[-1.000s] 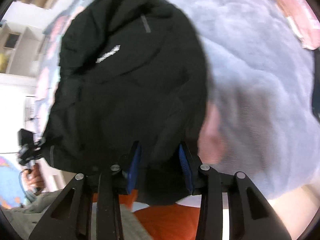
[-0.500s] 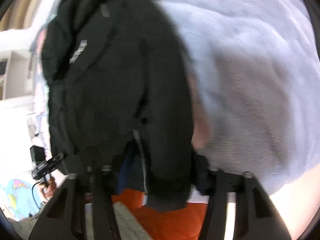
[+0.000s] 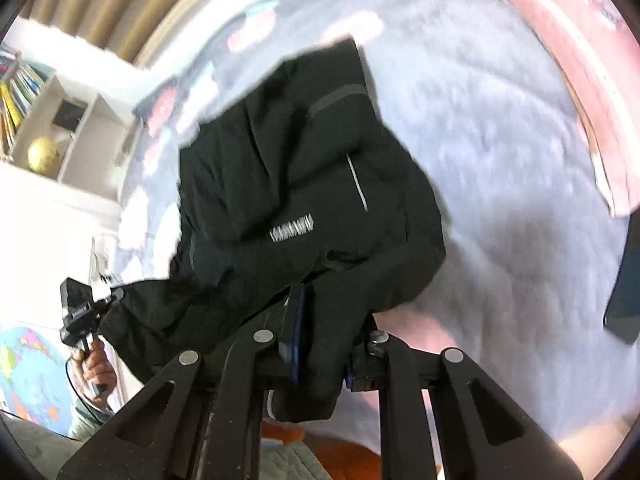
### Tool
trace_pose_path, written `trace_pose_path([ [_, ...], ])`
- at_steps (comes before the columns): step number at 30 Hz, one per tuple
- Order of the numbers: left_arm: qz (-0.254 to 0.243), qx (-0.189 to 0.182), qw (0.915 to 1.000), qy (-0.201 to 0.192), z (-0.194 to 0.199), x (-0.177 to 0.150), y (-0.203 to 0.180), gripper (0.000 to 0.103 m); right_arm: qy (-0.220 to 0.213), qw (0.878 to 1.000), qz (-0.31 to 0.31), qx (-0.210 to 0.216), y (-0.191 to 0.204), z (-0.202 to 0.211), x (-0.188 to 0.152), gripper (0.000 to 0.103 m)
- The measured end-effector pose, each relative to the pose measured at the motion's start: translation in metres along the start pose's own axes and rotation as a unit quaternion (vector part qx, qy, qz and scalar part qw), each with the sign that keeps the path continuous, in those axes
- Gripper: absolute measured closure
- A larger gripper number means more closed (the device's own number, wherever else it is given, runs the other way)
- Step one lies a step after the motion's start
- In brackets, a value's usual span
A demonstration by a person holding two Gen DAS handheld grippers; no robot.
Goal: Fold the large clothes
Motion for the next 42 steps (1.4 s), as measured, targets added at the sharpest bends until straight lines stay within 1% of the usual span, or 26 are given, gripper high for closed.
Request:
trace_pose_path([
  [2,-0.006,-0.002,0.9999,-0.008,0.002,0.015,-0.013,0.088,-0.019,1.000,0.007,0.004,0.007,0.006,0.022,0.084],
  [6,-0.031,-0.013,0.9987,-0.037,0.011,0.052,-0.040,0.088,-0.059,0.998,0.027,0.011,0.031,0.009,0.074,0.084],
  [9,-0.059,-0.023,0.9962,-0.060,0.014,0.089,-0.066,0.088,-0.083,0.995,0.046,0.004,0.047,0.013,0.122,0.084],
  [12,-0.061,-0.022,0.9952,-0.073,0.002,0.127,-0.080,0.087,-0.094,0.994,0.059,-0.015,0.063,-0.001,0.166,0.084],
  [14,-0.045,-0.014,0.9958,-0.079,-0.015,0.163,-0.081,0.087,-0.094,0.994,0.057,-0.026,0.066,-0.020,0.197,0.084],
  [17,-0.021,-0.008,0.9961,-0.085,-0.045,0.200,-0.073,0.087,-0.081,0.995,0.040,-0.042,0.061,-0.067,0.244,0.084],
  [20,0.023,0.025,0.9965,-0.076,-0.089,0.237,-0.048,0.086,-0.054,0.997,0.007,-0.053,0.042,-0.119,0.276,0.084],
  [21,0.037,0.031,0.9962,-0.073,-0.098,0.242,-0.039,0.086,-0.041,0.997,-0.003,-0.063,0.034,-0.141,0.286,0.084],
  [22,0.061,0.040,0.9951,-0.068,-0.117,0.254,-0.022,0.086,-0.028,0.997,-0.011,-0.075,0.025,-0.161,0.293,0.084],
  [24,0.093,0.053,0.9928,-0.055,-0.148,0.266,0.005,0.085,-0.004,0.996,-0.025,-0.090,0.011,-0.199,0.301,0.084],
  [26,0.111,0.061,0.9912,-0.039,-0.176,0.270,0.026,0.085,0.018,0.994,-0.033,-0.099,-0.001,-0.231,0.304,0.084],
  [29,0.112,0.072,0.9910,-0.012,-0.210,0.269,0.047,0.083,0.048,0.992,-0.029,-0.117,-0.014,-0.272,0.299,0.084],
  [31,0.102,0.075,0.9919,-0.005,-0.221,0.268,0.052,0.083,0.053,0.991,-0.022,-0.124,-0.018,-0.286,0.295,0.084],
  [34,0.091,0.067,0.9936,0.008,-0.229,0.267,0.057,0.082,0.054,0.990,-0.018,-0.127,-0.022,-0.298,0.290,0.084],
  [37,0.086,0.060,0.9943,0.020,-0.232,0.267,0.060,0.082,0.054,0.990,-0.020,-0.126,-0.023,-0.300,0.289,0.084],
  [39,0.080,0.059,0.9945,0.032,-0.228,0.268,0.056,0.082,0.056,0.991,-0.036,-0.116,-0.024,-0.294,0.289,0.083],
  [42,0.040,0.062,0.9964,0.043,-0.211,0.270,0.039,0.080,0.056,0.993,-0.050,-0.096,-0.022,-0.276,0.293,0.080],
])
Point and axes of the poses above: each gripper's, at about its wrist camera, not at the fingertips, and z roughly against the way its jaws point, y to its left, x to its top, the point moved 5 cm from there along -z, roughly the way its jaws point, and after that the axes turned 4 degrees about -y, right-handed, at the moved point
